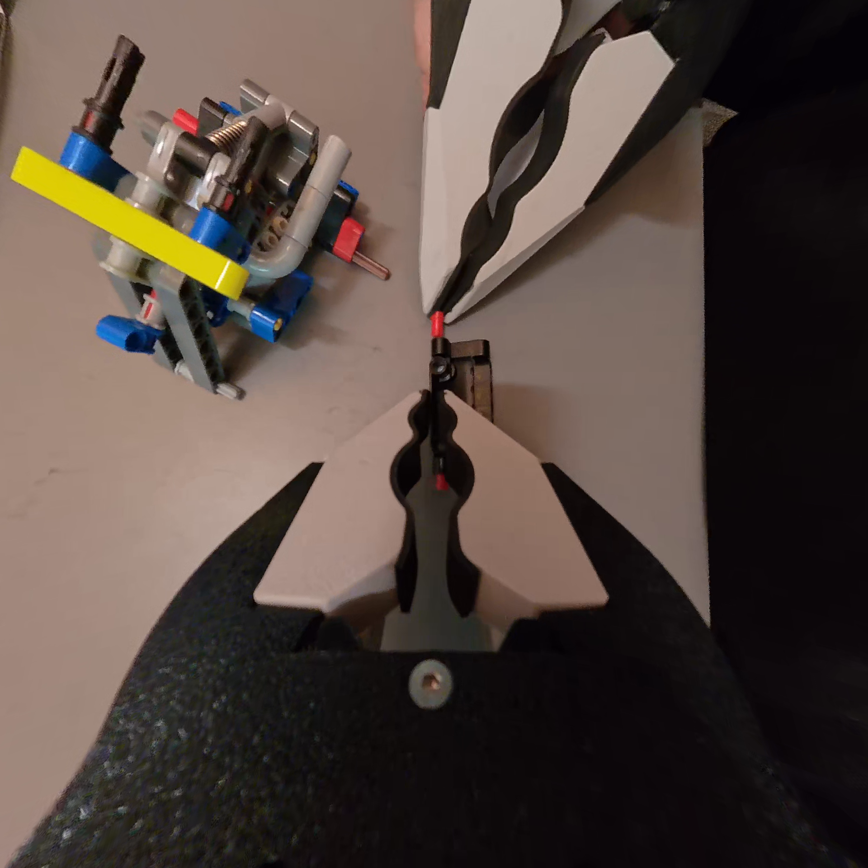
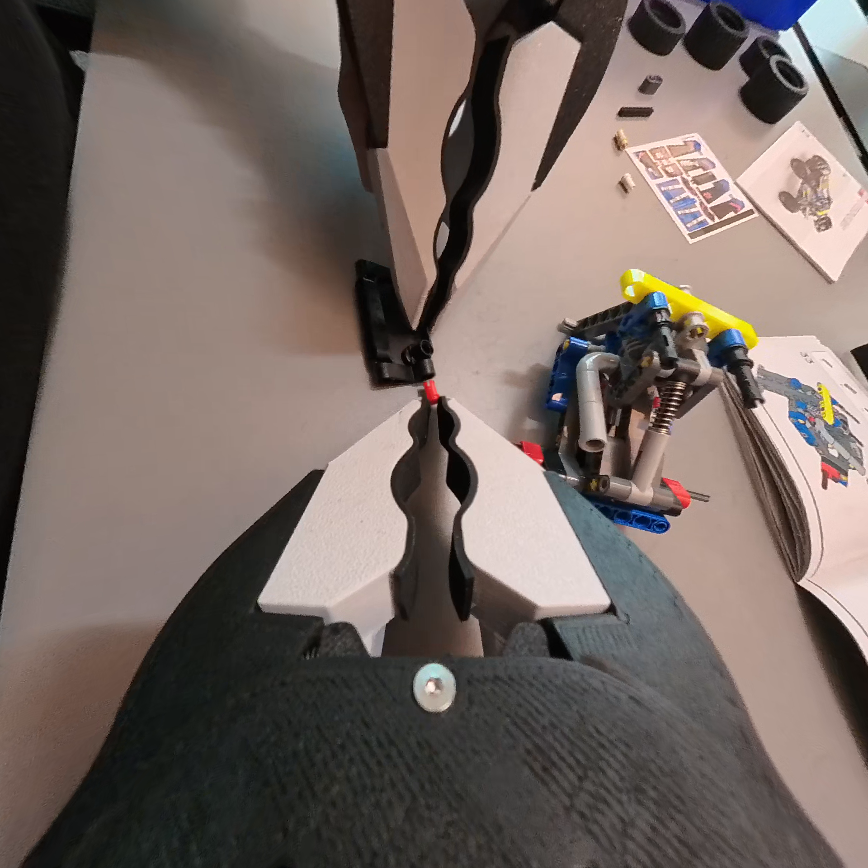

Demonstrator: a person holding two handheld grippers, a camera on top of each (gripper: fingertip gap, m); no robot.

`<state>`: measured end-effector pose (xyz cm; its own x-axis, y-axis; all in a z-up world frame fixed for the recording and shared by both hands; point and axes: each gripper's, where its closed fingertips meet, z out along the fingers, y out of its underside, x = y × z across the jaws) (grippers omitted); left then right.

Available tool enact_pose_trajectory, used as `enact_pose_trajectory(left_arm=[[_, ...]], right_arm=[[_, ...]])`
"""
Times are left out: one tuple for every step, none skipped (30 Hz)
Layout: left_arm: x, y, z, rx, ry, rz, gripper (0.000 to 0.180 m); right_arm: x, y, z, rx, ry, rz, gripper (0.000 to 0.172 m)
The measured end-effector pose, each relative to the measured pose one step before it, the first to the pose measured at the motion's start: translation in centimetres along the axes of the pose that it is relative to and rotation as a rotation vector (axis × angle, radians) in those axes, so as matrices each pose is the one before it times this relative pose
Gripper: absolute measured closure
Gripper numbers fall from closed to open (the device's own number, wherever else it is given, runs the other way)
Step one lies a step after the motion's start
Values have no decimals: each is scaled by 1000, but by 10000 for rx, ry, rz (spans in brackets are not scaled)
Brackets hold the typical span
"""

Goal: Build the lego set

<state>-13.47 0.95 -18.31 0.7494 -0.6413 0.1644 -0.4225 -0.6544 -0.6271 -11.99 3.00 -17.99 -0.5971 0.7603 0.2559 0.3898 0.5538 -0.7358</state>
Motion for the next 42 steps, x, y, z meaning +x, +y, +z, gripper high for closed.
enact_pose_trajectory(left_arm=[[23, -19, 39, 33, -4, 43, 180], [38, 13, 93, -18, 10, -11, 180], [-7, 0, 33, -47, -8, -10, 180], [-14, -1, -9, -53, -9, 46, 180], [-16, 2, 3, -41, 1, 23, 180], [-33, -31, 22, -4, -15, -18, 180], [-34, -38, 18, 17, -23, -35, 180], [-19, -27, 18, 35, -14, -16, 180], [-52, -51, 18, 78, -47, 62, 180], [-74, -67, 37, 112, -48, 65, 180], [-28, -28, 18, 81, -13, -32, 180], [5, -15, 6, 21, -14, -109, 180], [10, -16, 2, -5, -42, -102, 180], [43, -27, 1, 13, -55, -95, 180], [19, -11, 14, 22, -88, -96, 180], [33, 14, -7, 20, -84, -19, 180], [21, 26, -22, 33, -85, 18, 180], [15, 7, 3, 39, -68, -40, 180], [12, 7, -11, 30, -63, -63, 180], [2, -9, -3, 20, -85, -74, 180], [3, -1, 6, 23, -97, -64, 180], [25, 5, -3, 31, -84, -65, 180], [28, 19, -17, 41, -83, -35, 180], [15, -1, -5, 71, -92, 71, 180], [47, 3, 3, 93, -49, 119, 180], [12, -1, 0, 94, -27, 60, 180], [-30, -17, 10, 100, -23, -3, 180], [-66, -11, 2, 109, -22, -48, 180], [-21, -4, -10, 105, 10, -94, 180], [-12, -11, -2, 55, -43, -105, 180], [11, 1, 3, -6, -132, -16, 180], [19, 8, -7, -22, -167, 94, 180], [9, 2, -9, 5, -131, 43, 180], [15, -12, 2, 60, -52, -90, 180], [36, -20, 14, 133, 25, -143, 180], [-12, -14, -5, 163, 55, -169, 180], [-8, -12, 0, 160, 43, -190, 180], [-19, 2, 0, 106, -21, -130, 180], [15, 20, -8, 14, -72, 27, 180], [52, 5, 4, -27, -90, 144, 180], [19, -1, -7, -35, -104, 126, 180], [10, 22, -19, -16, -55, 126, 180]], right_arm=[[-25, 27, 41, -31, 10, -18, 170], [-175, -186, 51, 58, -121, 10, 170], [106, -38, 44, 3, 56, 23, 170], [29, 45, 52, -42, -2, 20, 170], [-4, -12, -6, 11, -23, -16, 170], [41, -27, -25, 37, 8, -8, 170], [57, 7, -2, -10, 10, 41, 170], [-49, 13, -1, -6, -66, 31, 170], [-60, 44, 16, -26, -93, 65, 170], [-28, 19, 46, -29, -119, 166, 170], [-77, -17, 16, -13, -177, 199, 170], [-16, 6, 6, 2, -88, 82, 170], [-81, -2, -8, 0, -55, 37, 170], [-273, -7, -33, 3, -154, 61, 170], [-150, 16, -38, -13, -20, 79, 170], [41, 11, -7, -19, 164, 10, 170], [30, 3, -4, -17, 200, -77, 170], [6, 4, -3, -10, 149, -64, 170], [10, -8, 1, -25, 88, 85, 170], [11, 5, -4, -27, 58, 137, 170], [7, 2, -7, -20, 92, 59, 170], [47, 11, -3, -36, 150, 120, 170], [58, -2, 11, -58, 163, 252, 170], [1, 11, -5, -46, 130, 244, 170], [25, -1, -6, -44, 104, 260, 170], [67, -22, 19, -23, 111, 147, 170], [105, -64, 59, -14, 125, 120, 170], [149, -49, 66, -23, 140, 88, 171], [30, -44, 44, 3, 88, -67, 170], [19, -10, 1, -16, 79, 75, 170], [17, 12, 0, -51, 107, 364, 171], [4, 5, 5, -49, 171, 320, 171], [-31, 4, -11, -34, 212, 92, 170], [-50, 36, -38, -20, 181, 24, 170], [-58, 52, -60, -33, 67, 217, 170], [-73, 84, -49, -46, -29, 348, 170], [-69, 100, -74, -37, -69, 390, 170], [-156, 122, -9, -68, -54, 321, 170], [-57, -35, -8, 11, 131, 167, 170], [5, 1, 2, -15, 229, -55, 170], [18, -36, 16, -5, 236, -139, 170], [-7, -13, 0, 0, 100, -108, 170]])
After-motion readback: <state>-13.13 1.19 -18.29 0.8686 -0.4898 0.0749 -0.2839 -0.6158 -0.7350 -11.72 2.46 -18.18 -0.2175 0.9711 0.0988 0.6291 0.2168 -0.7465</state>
